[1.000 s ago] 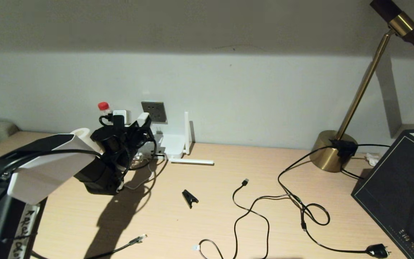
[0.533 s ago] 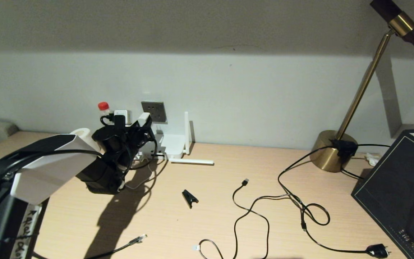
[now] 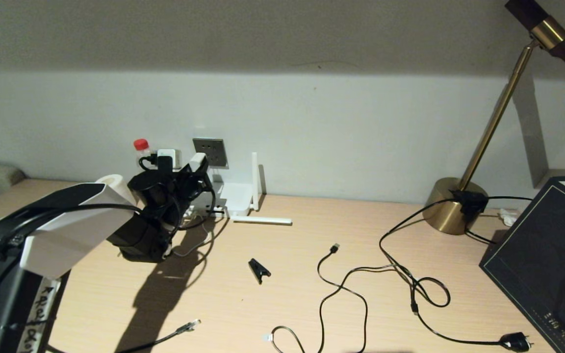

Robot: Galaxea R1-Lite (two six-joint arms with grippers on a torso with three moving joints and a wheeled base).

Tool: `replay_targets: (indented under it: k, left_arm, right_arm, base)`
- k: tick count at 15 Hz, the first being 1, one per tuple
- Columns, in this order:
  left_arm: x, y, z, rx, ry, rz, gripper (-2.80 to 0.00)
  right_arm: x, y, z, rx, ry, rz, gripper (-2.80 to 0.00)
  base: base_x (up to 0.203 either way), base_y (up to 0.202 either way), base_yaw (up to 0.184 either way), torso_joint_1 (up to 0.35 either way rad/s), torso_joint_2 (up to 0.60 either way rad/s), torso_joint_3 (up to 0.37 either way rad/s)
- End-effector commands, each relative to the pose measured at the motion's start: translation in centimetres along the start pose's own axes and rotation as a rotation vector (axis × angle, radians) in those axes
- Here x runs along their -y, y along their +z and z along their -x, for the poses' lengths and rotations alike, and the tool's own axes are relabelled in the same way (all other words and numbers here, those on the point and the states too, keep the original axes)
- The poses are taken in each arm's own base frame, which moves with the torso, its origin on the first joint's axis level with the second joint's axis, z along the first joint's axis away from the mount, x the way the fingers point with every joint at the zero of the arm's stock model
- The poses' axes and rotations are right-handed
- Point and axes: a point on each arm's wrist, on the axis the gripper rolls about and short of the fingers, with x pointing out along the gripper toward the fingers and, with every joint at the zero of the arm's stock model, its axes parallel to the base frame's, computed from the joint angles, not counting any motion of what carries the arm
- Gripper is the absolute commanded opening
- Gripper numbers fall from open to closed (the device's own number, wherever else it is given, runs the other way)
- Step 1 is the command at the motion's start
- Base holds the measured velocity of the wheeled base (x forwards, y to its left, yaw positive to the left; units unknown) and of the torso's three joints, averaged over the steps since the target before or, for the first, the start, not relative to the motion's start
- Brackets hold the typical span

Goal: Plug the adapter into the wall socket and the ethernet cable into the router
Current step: Align plug and socket, then plug plug into socket

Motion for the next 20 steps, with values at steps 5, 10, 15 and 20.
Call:
replay_targets:
  k: [5,10,15,20]
  left_arm:
    - [-0.22,-0.11,-0.19,0.009,0.004,-0.003,-2.8]
    - [-0.3,-0.09,-0.23,0.007,0.006,-0.011,-2.8]
    - [-0.3,0.0,-0.27,0.008,0.006,-0.011,-2.8]
    - [-0.31,0.35,-0.79,0.016,0.006,-0.013,-2.8]
  right_arm:
    - [0.0,-0.99,-0.2,-0.036,0.0,0.001,-2.8]
    - [0.0,-0.99,-0.2,-0.036,0.0,0.001,-2.8]
    - [0.0,-0.99,-0.2,-0.036,0.0,0.001,-2.8]
    - [0.0,-0.99,-0.2,-0.036,0.0,0.001,-2.8]
  base:
    - [0.0,0.0,0.0,0.0,0.0,0.0]
    - [0.0,0.0,0.0,0.0,0.0,0.0]
    - [0.0,0.0,0.0,0.0,0.0,0.0]
    - [0.0,0.0,0.0,0.0,0.0,0.0]
